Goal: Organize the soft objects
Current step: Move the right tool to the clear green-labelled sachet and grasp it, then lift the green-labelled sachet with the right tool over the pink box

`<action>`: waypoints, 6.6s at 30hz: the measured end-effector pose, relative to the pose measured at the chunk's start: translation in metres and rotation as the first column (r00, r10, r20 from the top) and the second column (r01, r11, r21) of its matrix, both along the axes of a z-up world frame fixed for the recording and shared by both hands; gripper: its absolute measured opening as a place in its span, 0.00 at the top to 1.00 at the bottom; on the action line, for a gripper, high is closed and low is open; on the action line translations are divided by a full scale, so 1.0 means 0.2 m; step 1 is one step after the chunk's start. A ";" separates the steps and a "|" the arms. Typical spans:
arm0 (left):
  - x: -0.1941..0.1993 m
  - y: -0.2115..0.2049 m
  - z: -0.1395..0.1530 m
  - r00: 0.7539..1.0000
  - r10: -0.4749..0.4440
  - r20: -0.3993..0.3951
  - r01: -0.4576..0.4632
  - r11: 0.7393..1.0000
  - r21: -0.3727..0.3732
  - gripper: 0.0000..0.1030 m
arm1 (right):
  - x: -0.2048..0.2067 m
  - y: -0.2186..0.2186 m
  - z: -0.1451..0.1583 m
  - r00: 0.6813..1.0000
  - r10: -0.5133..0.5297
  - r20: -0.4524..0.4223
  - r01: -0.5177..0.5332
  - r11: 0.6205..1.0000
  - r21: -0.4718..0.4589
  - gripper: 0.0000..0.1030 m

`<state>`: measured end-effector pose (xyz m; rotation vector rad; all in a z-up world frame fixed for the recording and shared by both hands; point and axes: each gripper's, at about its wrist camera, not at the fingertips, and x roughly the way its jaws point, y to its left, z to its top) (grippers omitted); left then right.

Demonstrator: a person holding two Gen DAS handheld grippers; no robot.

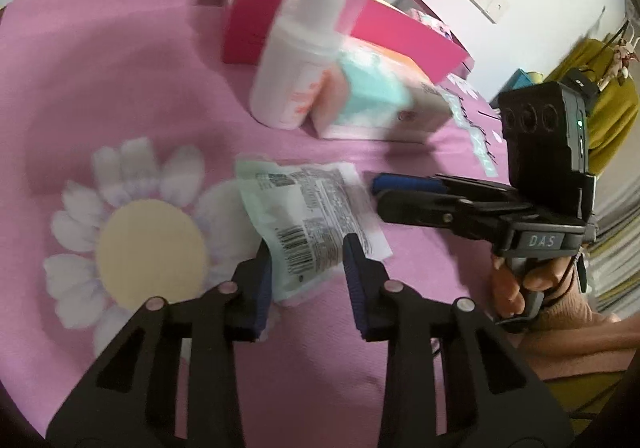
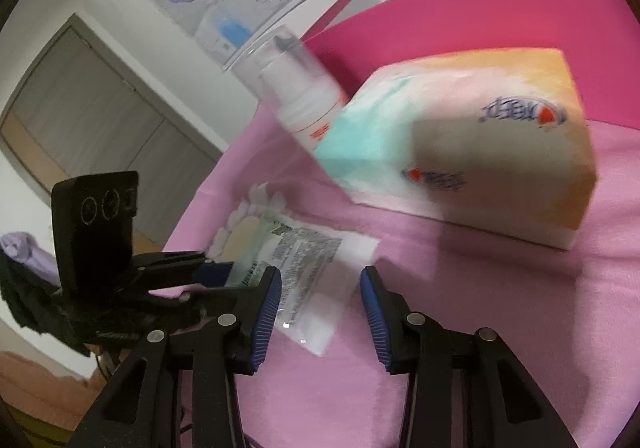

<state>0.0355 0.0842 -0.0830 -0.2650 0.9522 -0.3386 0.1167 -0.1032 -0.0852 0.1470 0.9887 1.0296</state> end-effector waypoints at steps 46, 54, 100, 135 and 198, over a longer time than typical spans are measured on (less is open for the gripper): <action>-0.10 -0.28 0.18 0.975 -0.102 0.199 0.064 0.980 0.189 0.80 | -0.05 -0.26 0.20 0.992 -0.001 0.127 -0.005 0.999 0.044 0.87; -0.09 -0.31 0.24 0.970 -0.114 0.215 0.072 0.979 0.193 0.80 | -0.10 -0.28 0.26 0.988 -0.028 0.151 0.021 0.998 0.051 0.87; 0.18 -0.43 0.53 0.947 -0.154 0.280 0.100 0.975 0.198 0.80 | -0.07 -0.51 0.56 0.953 -0.189 0.236 0.165 0.979 0.115 0.87; 0.40 -0.40 0.63 0.941 -0.150 0.304 0.089 0.975 0.206 0.80 | 0.08 -0.48 0.66 0.938 -0.233 0.256 0.201 0.969 0.142 0.87; 0.73 -0.40 0.64 0.956 -0.115 0.269 0.050 0.971 0.235 0.78 | 0.37 -0.44 0.69 0.928 -0.282 0.242 0.252 0.957 0.146 0.87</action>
